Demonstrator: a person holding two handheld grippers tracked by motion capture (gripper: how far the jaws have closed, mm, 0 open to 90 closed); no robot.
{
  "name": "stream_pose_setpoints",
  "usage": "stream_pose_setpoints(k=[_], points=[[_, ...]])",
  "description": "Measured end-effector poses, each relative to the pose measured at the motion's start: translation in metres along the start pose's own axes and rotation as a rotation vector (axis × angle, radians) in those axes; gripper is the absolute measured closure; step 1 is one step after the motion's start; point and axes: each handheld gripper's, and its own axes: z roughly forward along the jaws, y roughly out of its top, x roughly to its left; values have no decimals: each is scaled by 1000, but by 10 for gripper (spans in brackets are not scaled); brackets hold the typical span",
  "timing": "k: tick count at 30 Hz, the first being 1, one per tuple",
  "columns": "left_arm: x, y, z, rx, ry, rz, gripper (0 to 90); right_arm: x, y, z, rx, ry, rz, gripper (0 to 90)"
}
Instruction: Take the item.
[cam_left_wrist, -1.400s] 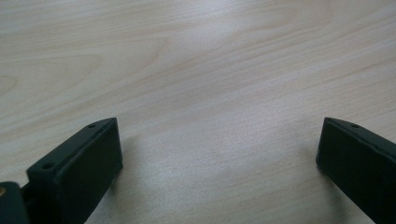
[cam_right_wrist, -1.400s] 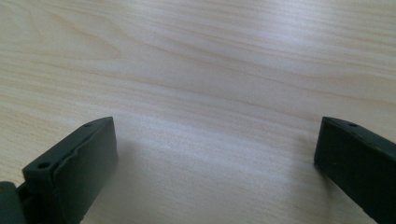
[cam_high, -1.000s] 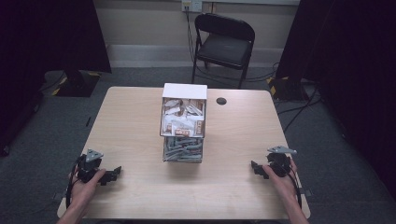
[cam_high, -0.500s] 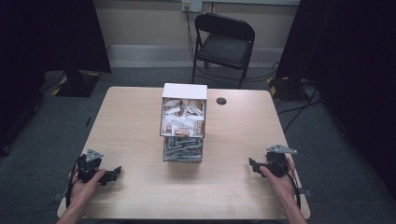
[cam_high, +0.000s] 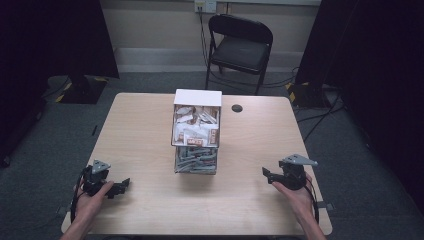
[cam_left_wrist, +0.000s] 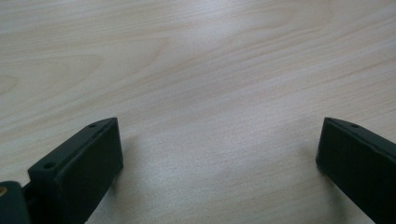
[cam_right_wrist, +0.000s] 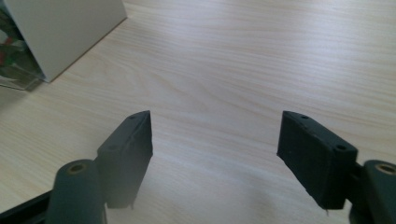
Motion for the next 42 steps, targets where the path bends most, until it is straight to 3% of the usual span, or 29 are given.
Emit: stream_pose_setpoints(k=[6, 18, 29, 42], points=[[0, 0, 0, 0, 1, 1, 1, 7, 4, -3, -6, 36, -8, 322], [0, 0, 0, 0, 0, 1, 0, 31, 13, -15, -34, 155, -24, 439], [0, 0, 0, 0, 0, 0, 0, 58, 24, -25, -71, 267, -73, 509], [0, 0, 0, 0, 0, 1, 1, 94, 38, -23, -71, 372, -158, 571]])
